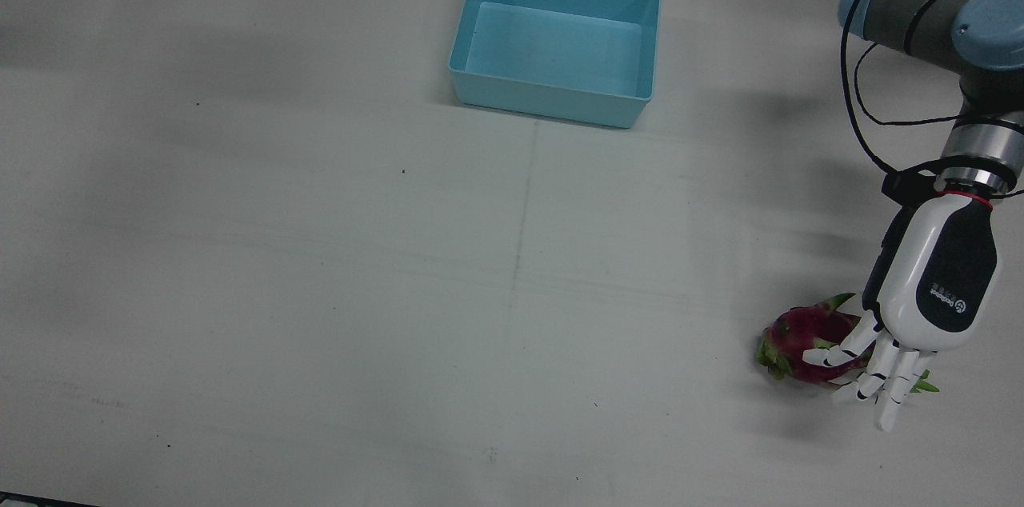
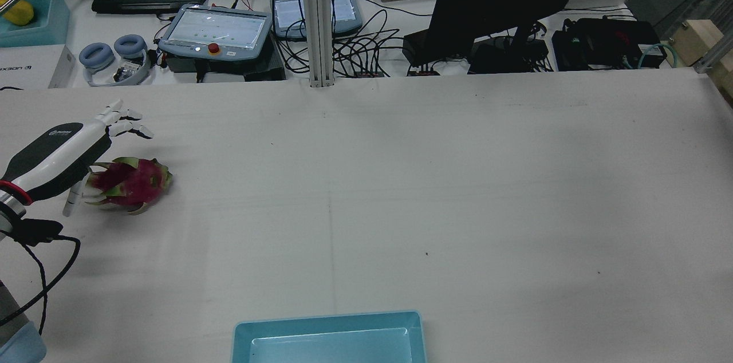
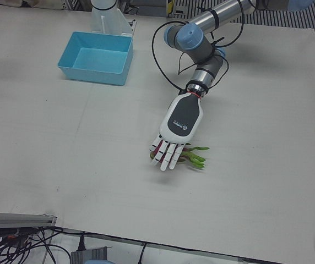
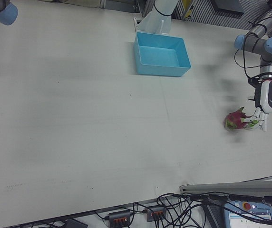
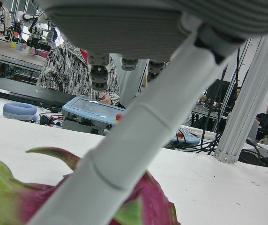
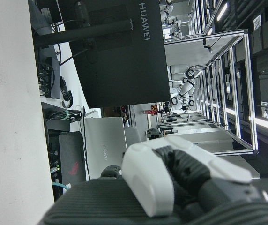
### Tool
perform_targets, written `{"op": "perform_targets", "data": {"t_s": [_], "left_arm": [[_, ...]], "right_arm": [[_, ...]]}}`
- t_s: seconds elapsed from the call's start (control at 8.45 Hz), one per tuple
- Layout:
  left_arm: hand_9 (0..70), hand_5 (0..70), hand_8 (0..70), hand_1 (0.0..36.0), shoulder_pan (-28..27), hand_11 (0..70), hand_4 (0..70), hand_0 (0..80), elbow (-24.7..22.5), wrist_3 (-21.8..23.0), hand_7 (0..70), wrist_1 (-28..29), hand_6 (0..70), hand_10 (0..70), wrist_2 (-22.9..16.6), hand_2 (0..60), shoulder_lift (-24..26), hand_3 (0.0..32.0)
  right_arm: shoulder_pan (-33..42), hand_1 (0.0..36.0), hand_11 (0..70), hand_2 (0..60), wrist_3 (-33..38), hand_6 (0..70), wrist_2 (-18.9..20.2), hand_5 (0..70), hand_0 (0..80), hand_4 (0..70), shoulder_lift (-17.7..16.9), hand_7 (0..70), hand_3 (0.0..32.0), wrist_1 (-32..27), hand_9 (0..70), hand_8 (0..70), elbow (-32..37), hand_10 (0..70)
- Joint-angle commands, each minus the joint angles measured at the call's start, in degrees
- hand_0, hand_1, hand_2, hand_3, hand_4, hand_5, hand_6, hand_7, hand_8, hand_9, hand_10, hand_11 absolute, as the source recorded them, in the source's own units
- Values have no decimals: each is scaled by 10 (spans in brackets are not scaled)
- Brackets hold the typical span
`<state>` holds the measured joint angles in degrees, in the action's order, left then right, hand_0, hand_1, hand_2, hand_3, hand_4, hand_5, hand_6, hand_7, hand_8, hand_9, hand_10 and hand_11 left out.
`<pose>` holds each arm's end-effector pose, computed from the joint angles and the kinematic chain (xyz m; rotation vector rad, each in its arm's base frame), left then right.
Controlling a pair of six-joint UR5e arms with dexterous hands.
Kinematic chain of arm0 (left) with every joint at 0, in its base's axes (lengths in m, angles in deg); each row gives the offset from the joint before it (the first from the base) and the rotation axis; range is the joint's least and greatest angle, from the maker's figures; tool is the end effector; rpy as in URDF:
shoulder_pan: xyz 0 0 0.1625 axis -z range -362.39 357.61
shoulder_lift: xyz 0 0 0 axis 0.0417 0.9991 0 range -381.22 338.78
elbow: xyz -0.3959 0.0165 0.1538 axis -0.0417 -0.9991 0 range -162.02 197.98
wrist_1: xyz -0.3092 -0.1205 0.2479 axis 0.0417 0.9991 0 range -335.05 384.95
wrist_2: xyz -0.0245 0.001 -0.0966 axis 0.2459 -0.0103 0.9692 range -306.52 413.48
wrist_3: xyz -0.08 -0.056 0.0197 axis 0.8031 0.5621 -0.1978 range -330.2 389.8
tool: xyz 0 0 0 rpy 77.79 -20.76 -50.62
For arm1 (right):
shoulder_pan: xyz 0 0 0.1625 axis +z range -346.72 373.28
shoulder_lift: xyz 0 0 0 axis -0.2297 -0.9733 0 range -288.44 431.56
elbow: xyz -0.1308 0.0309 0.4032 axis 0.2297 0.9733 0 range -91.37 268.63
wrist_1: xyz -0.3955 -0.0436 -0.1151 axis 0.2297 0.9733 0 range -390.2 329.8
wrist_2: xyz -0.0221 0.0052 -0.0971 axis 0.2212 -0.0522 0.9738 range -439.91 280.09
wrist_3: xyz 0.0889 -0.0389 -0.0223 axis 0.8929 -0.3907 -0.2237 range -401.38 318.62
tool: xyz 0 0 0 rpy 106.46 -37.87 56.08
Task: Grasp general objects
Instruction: 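Lower the open left hand around the dragon fruit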
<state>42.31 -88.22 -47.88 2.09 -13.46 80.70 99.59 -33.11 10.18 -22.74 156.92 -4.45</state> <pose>0.2583 -0.4981 0.4844 0.7976 1.5838 -1.0716 0.1042 -0.4518 0.7078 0.2118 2.0049 -2.3313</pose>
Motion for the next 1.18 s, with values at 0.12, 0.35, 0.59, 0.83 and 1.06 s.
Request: {"op": "perform_targets", "data": {"t_s": [0.12, 0.35, 0.59, 0.83, 1.06], "left_arm": [[46, 273, 0, 360, -3, 0, 0, 800, 35, -2, 300, 16, 0, 0, 10, 600, 3, 90], [44, 235, 0, 360, -18, 0, 0, 800, 38, -2, 291, 18, 0, 0, 37, 600, 2, 104], [45, 262, 0, 360, -37, 0, 0, 800, 41, -2, 299, 18, 0, 0, 55, 600, 3, 98], [47, 261, 0, 360, -37, 0, 0, 800, 45, -2, 305, 19, 0, 0, 59, 600, 6, 94], [48, 327, 0, 360, -37, 0, 0, 800, 76, -1, 311, 19, 0, 0, 59, 600, 32, 76]], "right_arm": [[0, 0, 0, 0, 0, 0, 0, 0, 0, 0, 0, 0, 0, 0, 0, 0, 0, 0], [0, 0, 0, 0, 0, 0, 0, 0, 0, 0, 0, 0, 0, 0, 0, 0, 0, 0], [0, 0, 0, 0, 0, 0, -1, 0, 0, 0, 0, 0, 0, 0, 0, 0, 0, 0], [0, 0, 0, 0, 0, 0, 0, 0, 0, 0, 0, 0, 0, 0, 0, 0, 0, 0], [0, 0, 0, 0, 0, 0, 0, 0, 0, 0, 0, 0, 0, 0, 0, 0, 0, 0]]}}
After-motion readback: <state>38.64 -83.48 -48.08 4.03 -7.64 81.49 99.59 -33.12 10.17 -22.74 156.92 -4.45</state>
